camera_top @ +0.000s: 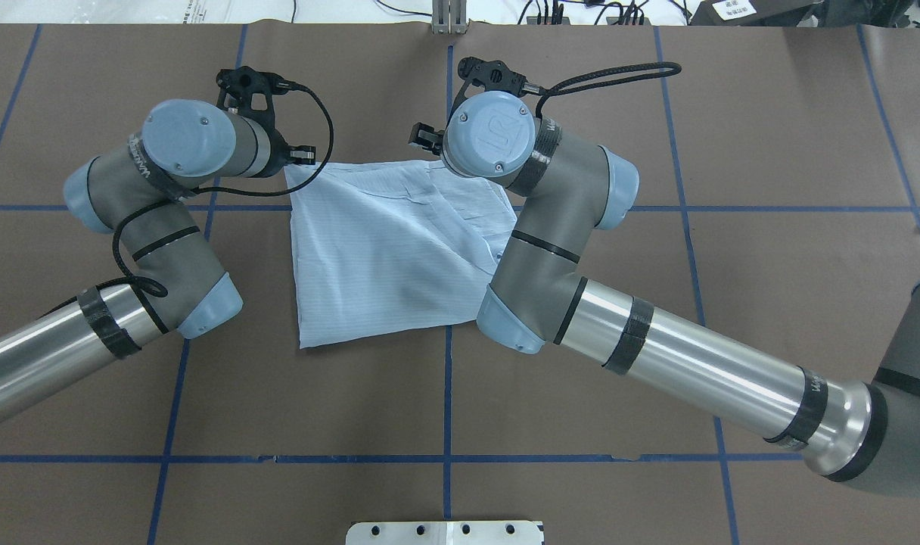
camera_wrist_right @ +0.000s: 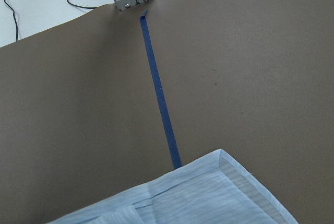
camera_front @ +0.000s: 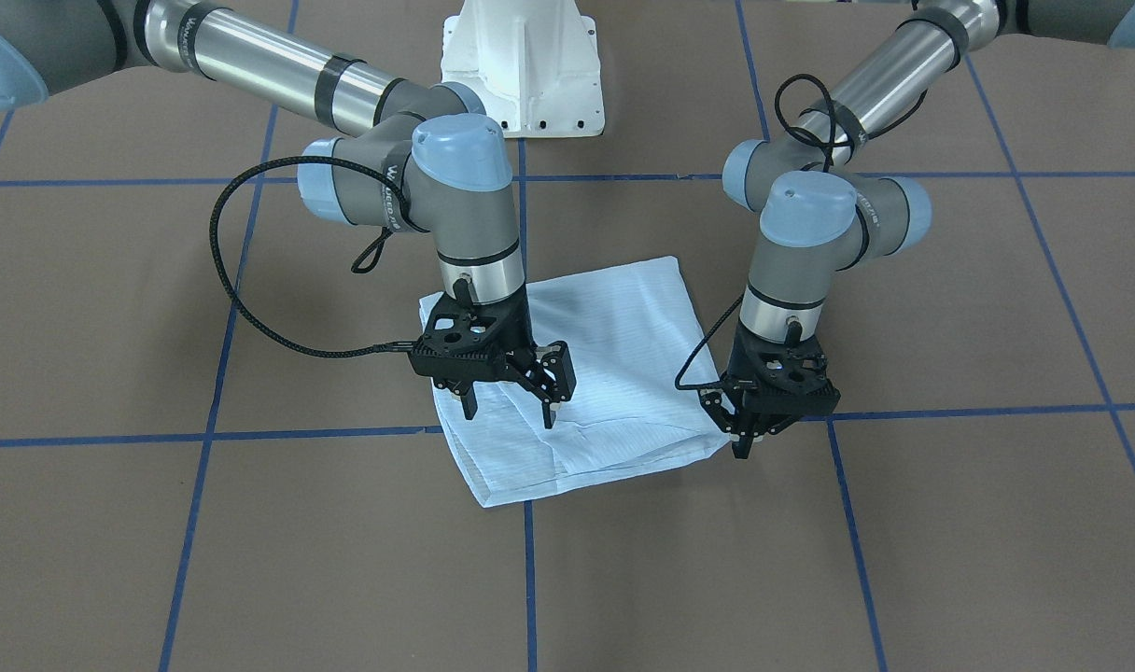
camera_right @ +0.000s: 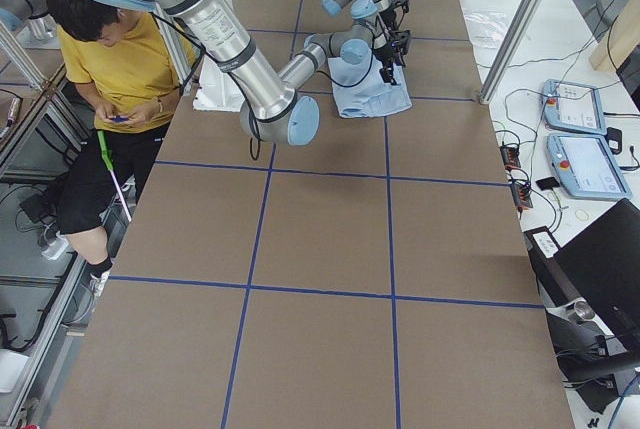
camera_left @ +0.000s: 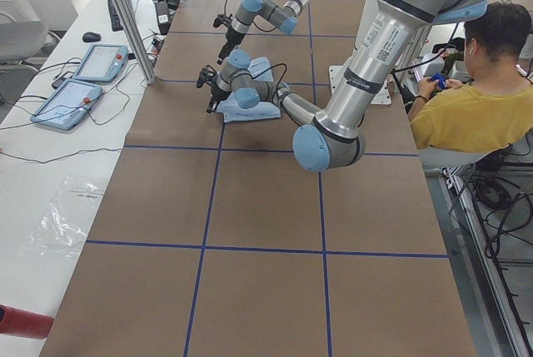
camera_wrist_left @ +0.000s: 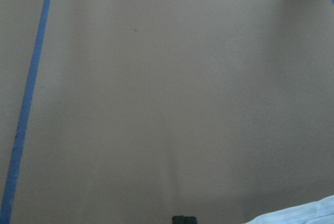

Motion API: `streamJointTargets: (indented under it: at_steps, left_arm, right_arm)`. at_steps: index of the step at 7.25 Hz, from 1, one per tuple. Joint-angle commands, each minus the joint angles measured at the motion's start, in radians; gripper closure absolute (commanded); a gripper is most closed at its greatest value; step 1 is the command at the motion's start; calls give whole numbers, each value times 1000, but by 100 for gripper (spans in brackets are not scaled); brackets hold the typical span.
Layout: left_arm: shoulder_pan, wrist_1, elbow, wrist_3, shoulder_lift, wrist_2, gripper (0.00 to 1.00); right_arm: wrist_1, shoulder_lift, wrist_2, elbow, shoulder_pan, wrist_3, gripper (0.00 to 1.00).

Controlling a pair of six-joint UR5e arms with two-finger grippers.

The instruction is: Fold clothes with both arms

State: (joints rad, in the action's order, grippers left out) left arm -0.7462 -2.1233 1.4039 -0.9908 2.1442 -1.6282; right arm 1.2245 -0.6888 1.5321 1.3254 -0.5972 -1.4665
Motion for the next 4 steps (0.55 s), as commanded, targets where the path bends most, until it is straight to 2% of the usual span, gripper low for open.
streamJointTargets:
  at_steps: [1, 3, 4]
  left_arm:
    - [-6, -9, 0, 15, 0, -5, 1]
    - [-7, -7, 39, 21, 2, -31, 0]
    - [-31, 0, 73, 61, -3, -127, 0]
  right_arm:
    - [1, 0, -1, 0, 4, 0, 0]
    - [0, -3, -1, 2, 2, 9, 0]
    - [7, 0, 12, 5, -16, 11, 0]
